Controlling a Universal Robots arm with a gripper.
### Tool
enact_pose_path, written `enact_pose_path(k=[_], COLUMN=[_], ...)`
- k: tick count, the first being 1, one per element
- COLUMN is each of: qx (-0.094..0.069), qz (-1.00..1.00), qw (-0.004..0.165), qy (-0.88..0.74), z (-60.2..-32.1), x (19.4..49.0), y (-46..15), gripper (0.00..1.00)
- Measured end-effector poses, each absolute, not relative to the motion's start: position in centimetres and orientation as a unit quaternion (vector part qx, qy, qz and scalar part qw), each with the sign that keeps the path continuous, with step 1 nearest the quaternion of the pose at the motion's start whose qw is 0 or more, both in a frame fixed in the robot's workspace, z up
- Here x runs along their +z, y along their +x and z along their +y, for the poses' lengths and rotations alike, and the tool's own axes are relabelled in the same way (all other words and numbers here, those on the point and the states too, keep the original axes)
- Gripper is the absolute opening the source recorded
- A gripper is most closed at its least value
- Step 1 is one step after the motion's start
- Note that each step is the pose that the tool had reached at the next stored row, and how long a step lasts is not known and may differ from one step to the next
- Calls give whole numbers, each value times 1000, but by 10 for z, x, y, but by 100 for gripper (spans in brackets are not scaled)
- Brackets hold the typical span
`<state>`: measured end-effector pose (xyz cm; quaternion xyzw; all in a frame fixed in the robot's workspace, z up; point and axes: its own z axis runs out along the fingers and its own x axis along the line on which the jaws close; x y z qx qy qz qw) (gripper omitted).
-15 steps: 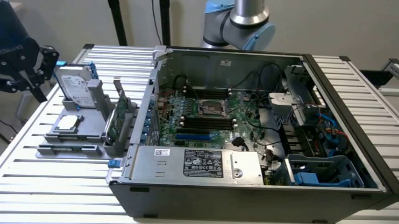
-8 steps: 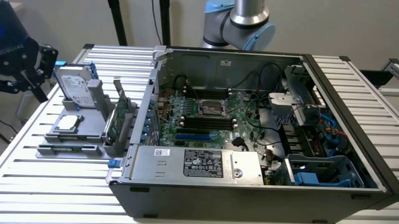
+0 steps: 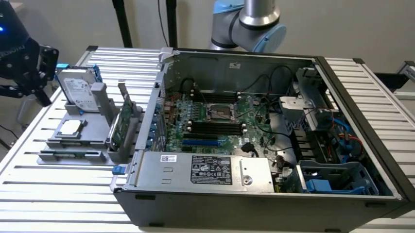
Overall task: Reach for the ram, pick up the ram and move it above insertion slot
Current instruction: 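Pick up the ram and move it above insertion slot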
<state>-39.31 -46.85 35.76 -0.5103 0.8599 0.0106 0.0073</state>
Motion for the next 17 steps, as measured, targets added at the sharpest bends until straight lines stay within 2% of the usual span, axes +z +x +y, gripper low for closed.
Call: enact_pose_path(k=[6, 17], qx=[8, 9], qz=[831, 771], qw=[13, 12], qy=[-556, -637], z=[-468, -468], x=[357, 351], y=[-393, -393], gripper=[11, 11])
